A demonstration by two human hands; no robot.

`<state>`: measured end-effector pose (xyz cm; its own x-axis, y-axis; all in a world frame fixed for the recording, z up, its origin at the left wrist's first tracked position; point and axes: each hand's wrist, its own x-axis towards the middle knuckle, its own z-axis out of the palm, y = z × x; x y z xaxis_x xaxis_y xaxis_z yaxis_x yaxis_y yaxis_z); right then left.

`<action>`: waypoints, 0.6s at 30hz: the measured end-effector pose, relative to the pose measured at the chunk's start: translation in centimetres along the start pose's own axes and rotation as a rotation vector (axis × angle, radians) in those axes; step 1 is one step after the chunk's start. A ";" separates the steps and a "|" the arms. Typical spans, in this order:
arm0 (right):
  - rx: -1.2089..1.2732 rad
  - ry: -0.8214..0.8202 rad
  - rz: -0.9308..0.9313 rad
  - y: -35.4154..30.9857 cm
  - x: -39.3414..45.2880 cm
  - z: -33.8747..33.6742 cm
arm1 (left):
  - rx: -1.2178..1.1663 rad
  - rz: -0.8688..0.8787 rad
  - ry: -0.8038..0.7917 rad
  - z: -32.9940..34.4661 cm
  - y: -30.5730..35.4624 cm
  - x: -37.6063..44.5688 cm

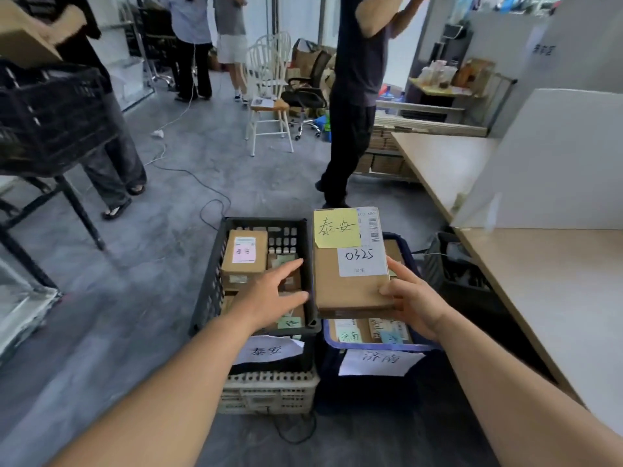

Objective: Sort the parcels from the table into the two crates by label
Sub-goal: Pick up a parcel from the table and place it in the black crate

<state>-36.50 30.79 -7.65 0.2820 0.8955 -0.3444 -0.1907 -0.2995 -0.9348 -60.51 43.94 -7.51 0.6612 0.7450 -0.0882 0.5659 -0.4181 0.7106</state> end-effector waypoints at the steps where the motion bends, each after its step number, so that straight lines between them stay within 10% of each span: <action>1: -0.008 -0.008 0.010 0.1 0.7 0.8 | -0.011 -0.013 0.005 -0.5 -0.8 0.1; 18: 0.034 -0.070 0.084 0.3 15.6 3.1 | -0.010 -0.138 -0.034 -3.0 -7.4 10.0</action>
<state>-35.08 45.71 -13.01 0.1970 0.8888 -0.4137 -0.2434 -0.3644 -0.8989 -59.63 56.05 -11.56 0.5938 0.7771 -0.2085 0.6477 -0.3079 0.6970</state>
